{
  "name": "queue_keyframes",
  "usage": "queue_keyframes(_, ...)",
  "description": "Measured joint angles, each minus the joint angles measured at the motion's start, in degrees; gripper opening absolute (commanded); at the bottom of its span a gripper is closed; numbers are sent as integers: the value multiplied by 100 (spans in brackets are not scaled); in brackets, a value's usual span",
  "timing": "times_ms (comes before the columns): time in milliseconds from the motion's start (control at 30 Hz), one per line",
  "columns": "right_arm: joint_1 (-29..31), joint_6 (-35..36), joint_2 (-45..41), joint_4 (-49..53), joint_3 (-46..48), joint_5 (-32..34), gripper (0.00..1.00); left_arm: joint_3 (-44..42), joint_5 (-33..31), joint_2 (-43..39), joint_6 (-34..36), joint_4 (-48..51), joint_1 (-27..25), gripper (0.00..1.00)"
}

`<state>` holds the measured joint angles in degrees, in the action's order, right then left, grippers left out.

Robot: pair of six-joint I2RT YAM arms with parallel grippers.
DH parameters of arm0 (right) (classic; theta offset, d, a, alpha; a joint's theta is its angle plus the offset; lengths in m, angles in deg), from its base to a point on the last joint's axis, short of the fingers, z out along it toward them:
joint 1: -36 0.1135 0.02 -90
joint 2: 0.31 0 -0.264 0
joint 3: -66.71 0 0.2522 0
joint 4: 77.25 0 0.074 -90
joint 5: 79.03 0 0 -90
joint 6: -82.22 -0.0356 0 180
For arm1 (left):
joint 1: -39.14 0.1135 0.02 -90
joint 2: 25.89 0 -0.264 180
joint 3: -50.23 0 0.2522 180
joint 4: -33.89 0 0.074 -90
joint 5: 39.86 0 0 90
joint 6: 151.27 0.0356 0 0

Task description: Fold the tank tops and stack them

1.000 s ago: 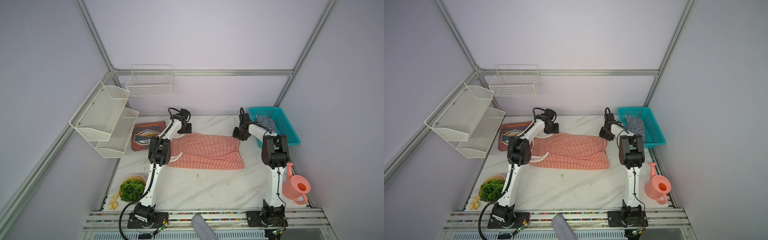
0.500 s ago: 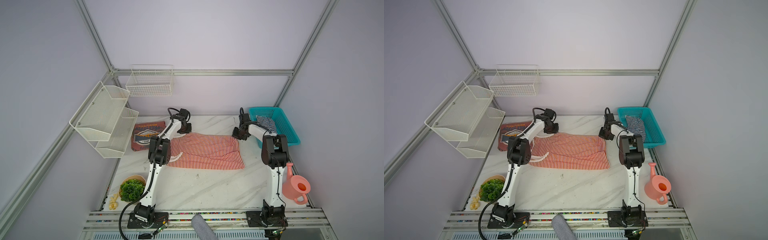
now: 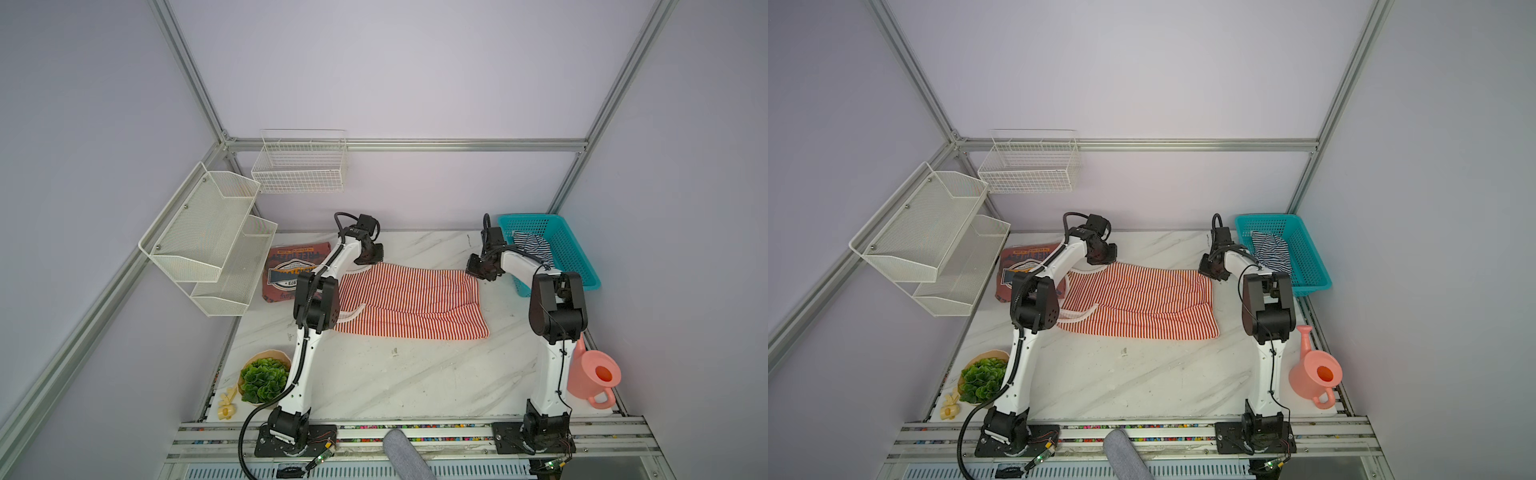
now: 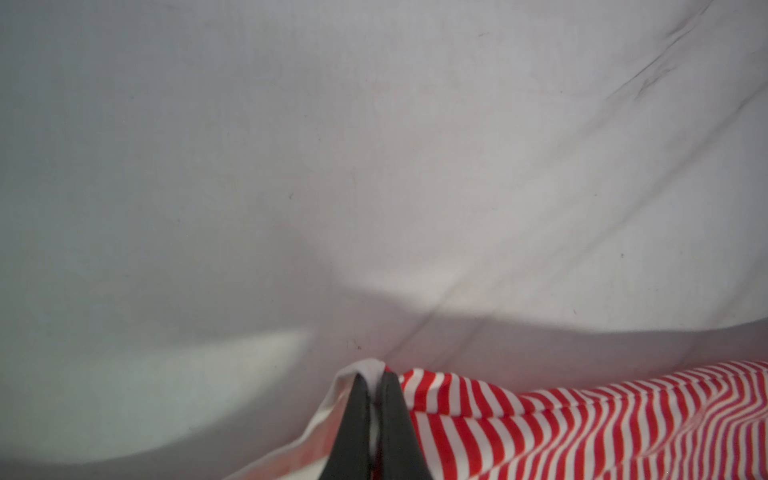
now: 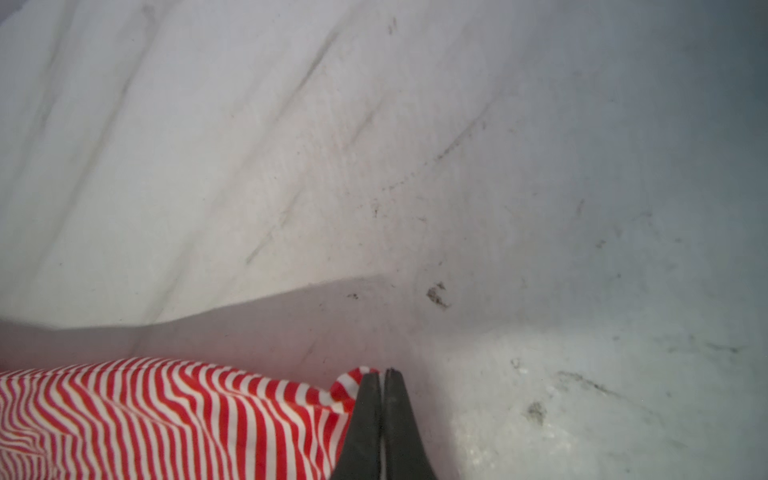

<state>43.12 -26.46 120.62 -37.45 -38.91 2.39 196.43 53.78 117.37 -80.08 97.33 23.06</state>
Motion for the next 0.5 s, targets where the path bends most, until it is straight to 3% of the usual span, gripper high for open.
queue_keyframes(500,0,208,-1161,-472,1386,-173,0,-1668,-96,-1290,37,-262,0,0)
